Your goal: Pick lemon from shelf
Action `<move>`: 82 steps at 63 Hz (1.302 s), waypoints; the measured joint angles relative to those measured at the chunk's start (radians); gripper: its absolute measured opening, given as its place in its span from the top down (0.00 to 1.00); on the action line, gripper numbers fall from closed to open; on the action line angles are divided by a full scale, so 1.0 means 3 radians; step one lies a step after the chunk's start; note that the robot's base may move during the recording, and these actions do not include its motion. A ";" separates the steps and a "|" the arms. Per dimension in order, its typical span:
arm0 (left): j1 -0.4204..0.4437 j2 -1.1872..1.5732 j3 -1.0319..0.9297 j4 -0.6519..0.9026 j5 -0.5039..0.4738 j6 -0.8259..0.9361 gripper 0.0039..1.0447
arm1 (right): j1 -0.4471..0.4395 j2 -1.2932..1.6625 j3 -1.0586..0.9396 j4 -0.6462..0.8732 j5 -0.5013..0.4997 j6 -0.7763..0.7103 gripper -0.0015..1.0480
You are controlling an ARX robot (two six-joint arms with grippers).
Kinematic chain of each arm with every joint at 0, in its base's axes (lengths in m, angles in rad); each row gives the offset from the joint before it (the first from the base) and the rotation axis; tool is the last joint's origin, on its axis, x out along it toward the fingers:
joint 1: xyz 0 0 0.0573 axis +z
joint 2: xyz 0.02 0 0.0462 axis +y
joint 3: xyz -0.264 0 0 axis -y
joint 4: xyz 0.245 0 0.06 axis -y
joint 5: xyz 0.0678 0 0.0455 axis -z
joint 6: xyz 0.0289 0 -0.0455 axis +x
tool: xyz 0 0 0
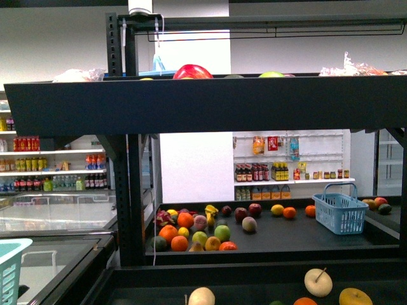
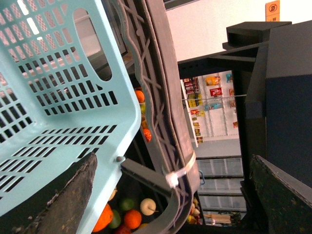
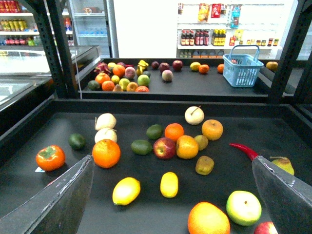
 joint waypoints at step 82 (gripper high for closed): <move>-0.0310 0.0914 0.1052 -0.0122 -0.0214 -0.0251 0.88 | 0.0000 0.0000 0.0000 0.0000 0.0000 0.0000 0.07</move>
